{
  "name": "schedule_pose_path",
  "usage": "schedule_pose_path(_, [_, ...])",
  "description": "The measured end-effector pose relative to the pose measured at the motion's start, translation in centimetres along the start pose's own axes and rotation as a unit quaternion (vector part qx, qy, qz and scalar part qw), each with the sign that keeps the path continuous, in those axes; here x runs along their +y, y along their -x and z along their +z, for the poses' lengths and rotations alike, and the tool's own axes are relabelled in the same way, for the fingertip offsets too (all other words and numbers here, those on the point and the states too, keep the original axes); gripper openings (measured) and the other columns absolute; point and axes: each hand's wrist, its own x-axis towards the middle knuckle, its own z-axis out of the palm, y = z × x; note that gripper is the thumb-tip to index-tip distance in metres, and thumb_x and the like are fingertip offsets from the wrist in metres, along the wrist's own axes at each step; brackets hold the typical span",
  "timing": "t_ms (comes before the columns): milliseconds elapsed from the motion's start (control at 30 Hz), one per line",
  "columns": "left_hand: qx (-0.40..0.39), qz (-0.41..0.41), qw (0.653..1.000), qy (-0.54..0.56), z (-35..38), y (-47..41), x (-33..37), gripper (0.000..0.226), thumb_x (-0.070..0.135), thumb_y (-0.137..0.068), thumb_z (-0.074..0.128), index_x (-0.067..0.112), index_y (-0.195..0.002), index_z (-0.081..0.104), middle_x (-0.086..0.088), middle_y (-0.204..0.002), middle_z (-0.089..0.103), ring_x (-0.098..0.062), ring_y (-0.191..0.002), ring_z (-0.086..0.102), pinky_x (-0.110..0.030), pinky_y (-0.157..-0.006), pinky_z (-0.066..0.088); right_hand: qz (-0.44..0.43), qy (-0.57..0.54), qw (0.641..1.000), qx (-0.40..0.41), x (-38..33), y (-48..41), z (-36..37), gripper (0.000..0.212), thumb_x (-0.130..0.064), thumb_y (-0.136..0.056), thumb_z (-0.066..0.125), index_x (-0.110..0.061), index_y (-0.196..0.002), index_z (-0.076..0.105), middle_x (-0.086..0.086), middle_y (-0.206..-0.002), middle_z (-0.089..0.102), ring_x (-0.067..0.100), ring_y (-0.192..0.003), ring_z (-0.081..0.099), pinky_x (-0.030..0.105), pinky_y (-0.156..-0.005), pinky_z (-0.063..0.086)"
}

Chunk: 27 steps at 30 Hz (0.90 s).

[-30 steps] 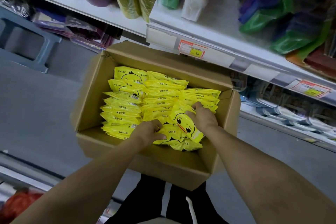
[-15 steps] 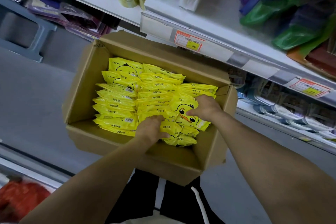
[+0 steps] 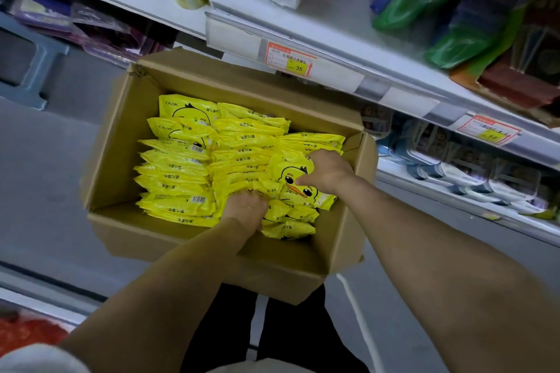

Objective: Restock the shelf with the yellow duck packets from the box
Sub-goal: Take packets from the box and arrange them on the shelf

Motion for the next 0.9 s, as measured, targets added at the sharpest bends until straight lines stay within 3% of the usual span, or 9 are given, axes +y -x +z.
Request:
schedule_pose_path(133, [0.011,-0.032,0.975,0.221,-2.9,1.4,-3.6,0.059,0.059,-0.077,0.07,0.021,-0.122,0.06,-0.003,-0.117,0.064,-0.026,-0.113,0.058,-0.037,-0.085,0.05,0.013,-0.023,0.999,0.045,-0.1,1.8,-1.2,0.071,-0.05,-0.081,0.076,-0.01,-0.136,0.054,0.01,-0.137,0.056,0.029,-0.127,0.051,0.034,-0.093,0.045])
schedule_pose_path(233, [-0.013,-0.042,0.899,0.435,-5.6,2.7,-6.7,0.052,0.049,-0.076,0.077,0.013,-0.112,0.069,-0.006,-0.109,0.067,-0.025,-0.113,0.059,-0.03,-0.083,0.044,0.041,-0.044,0.995,0.084,-0.2,3.9,-2.3,0.067,-0.051,-0.081,0.075,-0.008,-0.13,0.057,0.011,-0.127,0.062,0.03,-0.119,0.056,0.034,-0.087,0.046])
schedule_pose_path(300, [-0.028,-0.045,0.856,0.514,-7.6,4.1,-8.1,0.06,0.044,-0.076,0.079,0.011,-0.123,0.064,-0.007,-0.126,0.06,-0.025,-0.125,0.052,-0.03,-0.091,0.04,0.055,-0.044,0.992,0.106,-0.2,5.6,-3.1,0.06,-0.054,-0.08,0.075,-0.009,-0.118,0.062,0.009,-0.111,0.064,0.029,-0.114,0.058,0.034,-0.08,0.045])
schedule_pose_path(367, [-0.021,-0.04,0.847,0.529,-9.2,5.4,-8.8,0.083,0.05,-0.076,0.077,0.015,-0.145,0.044,-0.005,-0.152,0.037,-0.026,-0.14,0.035,-0.037,-0.108,0.035,0.062,-0.052,0.988,0.129,-0.4,7.3,-4.0,0.057,-0.058,-0.077,0.076,-0.01,-0.107,0.065,0.008,-0.102,0.063,0.029,-0.111,0.059,0.035,-0.08,0.049])
schedule_pose_path(500, [0.006,-0.016,0.849,0.528,-12.7,8.8,-8.6,0.095,0.06,-0.081,0.067,0.015,-0.153,0.024,-0.003,-0.161,0.018,-0.027,-0.146,0.023,-0.042,-0.112,0.029,0.056,-0.131,0.976,0.165,-1.3,11.1,-5.7,0.053,-0.043,-0.08,0.08,-0.007,-0.116,0.067,0.01,-0.114,0.066,0.03,-0.108,0.061,0.037,-0.088,0.051])
schedule_pose_path(600, [0.035,0.018,0.851,0.524,-15.6,11.9,-7.8,0.095,0.06,-0.08,0.068,0.012,-0.152,0.027,-0.003,-0.16,0.022,-0.026,-0.144,0.027,-0.04,-0.11,0.03,0.056,-0.162,0.965,0.199,-2.0,13.4,-6.7,0.045,-0.046,-0.074,0.083,-0.013,-0.102,0.072,0.005,-0.102,0.071,0.027,-0.097,0.066,0.033,-0.08,0.053])
schedule_pose_path(733, [0.065,0.081,0.853,0.511,-19.4,14.9,-6.8,0.075,0.044,-0.081,0.074,0.016,-0.144,0.045,-0.005,-0.149,0.042,-0.022,-0.136,0.039,-0.028,-0.1,0.032,0.047,-0.193,0.953,0.23,-2.5,16.7,-8.3,0.04,-0.047,-0.071,0.084,-0.015,-0.092,0.074,0.005,-0.093,0.073,0.025,-0.091,0.067,0.033,-0.077,0.053])
schedule_pose_path(833, [0.078,0.119,0.846,0.514,-22.0,16.1,-6.8,0.07,0.043,-0.075,0.08,0.022,-0.136,0.054,0.003,-0.134,0.055,-0.014,-0.12,0.052,-0.026,-0.098,0.038,0.034,-0.225,0.937,0.263,-2.4,19.5,-9.7,0.033,-0.043,-0.073,0.085,-0.017,-0.092,0.075,0.004,-0.091,0.074,0.023,-0.088,0.068,0.037,-0.08,0.056])
schedule_pose_path(900, [0.085,0.141,0.835,0.525,-24.0,17.1,-6.6,0.052,0.035,-0.077,0.081,0.023,-0.122,0.058,0.007,-0.114,0.067,-0.01,-0.098,0.065,-0.026,-0.085,0.053,0.029,-0.218,0.933,0.285,-2.1,21.5,-11.0,0.033,-0.042,-0.075,0.083,-0.016,-0.093,0.076,0.004,-0.09,0.074,0.024,-0.087,0.068,0.038,-0.08,0.055])
